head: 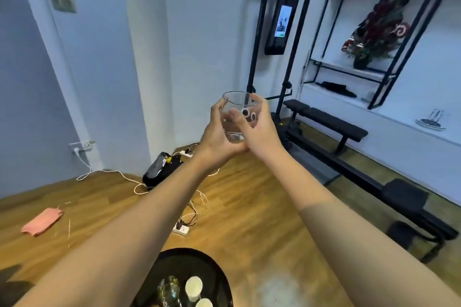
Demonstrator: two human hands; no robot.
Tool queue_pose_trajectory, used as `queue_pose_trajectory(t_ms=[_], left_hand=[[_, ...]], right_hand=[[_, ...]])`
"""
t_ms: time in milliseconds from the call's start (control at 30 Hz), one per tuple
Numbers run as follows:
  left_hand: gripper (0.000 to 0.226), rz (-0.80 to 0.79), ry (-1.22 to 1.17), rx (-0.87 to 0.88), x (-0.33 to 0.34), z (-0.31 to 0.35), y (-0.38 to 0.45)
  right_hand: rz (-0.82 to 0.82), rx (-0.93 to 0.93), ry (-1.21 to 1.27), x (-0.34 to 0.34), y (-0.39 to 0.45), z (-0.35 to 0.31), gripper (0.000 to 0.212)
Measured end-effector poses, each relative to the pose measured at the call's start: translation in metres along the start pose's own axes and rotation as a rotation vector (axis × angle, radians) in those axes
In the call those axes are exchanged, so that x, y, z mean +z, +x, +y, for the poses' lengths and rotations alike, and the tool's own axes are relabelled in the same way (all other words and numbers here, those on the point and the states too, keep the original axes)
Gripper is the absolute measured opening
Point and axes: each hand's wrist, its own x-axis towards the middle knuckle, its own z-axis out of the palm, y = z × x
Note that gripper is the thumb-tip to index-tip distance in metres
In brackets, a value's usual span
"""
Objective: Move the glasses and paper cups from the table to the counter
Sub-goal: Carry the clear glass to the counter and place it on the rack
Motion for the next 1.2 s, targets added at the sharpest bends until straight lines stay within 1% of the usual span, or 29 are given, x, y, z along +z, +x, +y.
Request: queue_pose_trajectory(t_ms=[67,167,300,433,500,633,700,900,1000,1133,1200], left_hand=[[0.110,-0.024,-0.022,0.019,0.014,0.007,0.007],[0.112,-0.041,-0.029,0.027,0.032,0.012,0.014],[0.106,-0.073,-0.045,0.044,0.063,0.013,0.028],[0.099,-0.142,-0.098,0.042,0.112,0.018,0.036],[0.100,-0.198,-0.111,0.046,0.144,0.025,0.040],[0.117,-0.401,-0.133,0.083,0.214,0.040,0.047],[0.123,-0.477,-0.125,0.106,0.255,0.048,0.051],[0.121,-0.552,-0.106,0.209,0.392,0.073,0.064],[0.114,-0.600,-0.092,0.217,0.458,0.088,0.073],[0.121,-0.628,-0.125,0.207,0.549,0.110,0.085],[0.119,-0.652,-0.156,0.195,0.596,0.123,0.089]], right_hand=[[0.009,0.000,-0.034,-0.016,-0.003,-0.001,0.086],[0.017,-0.001,-0.044,-0.037,-0.007,0.002,0.091],[0.064,0.027,-0.076,-0.067,-0.009,0.004,0.086],[0.093,0.090,-0.075,-0.112,-0.016,0.013,0.087],[0.138,0.119,-0.086,-0.143,-0.024,0.022,0.086],[0.252,0.155,-0.140,-0.216,-0.045,0.042,0.079],[0.294,0.178,-0.153,-0.256,-0.056,0.052,0.078],[0.369,0.226,-0.206,-0.381,-0.087,0.082,0.087],[0.379,0.250,-0.252,-0.447,-0.100,0.097,0.088],[0.405,0.245,-0.295,-0.534,-0.113,0.109,0.089],[0.432,0.238,-0.295,-0.576,-0.119,0.117,0.090]])
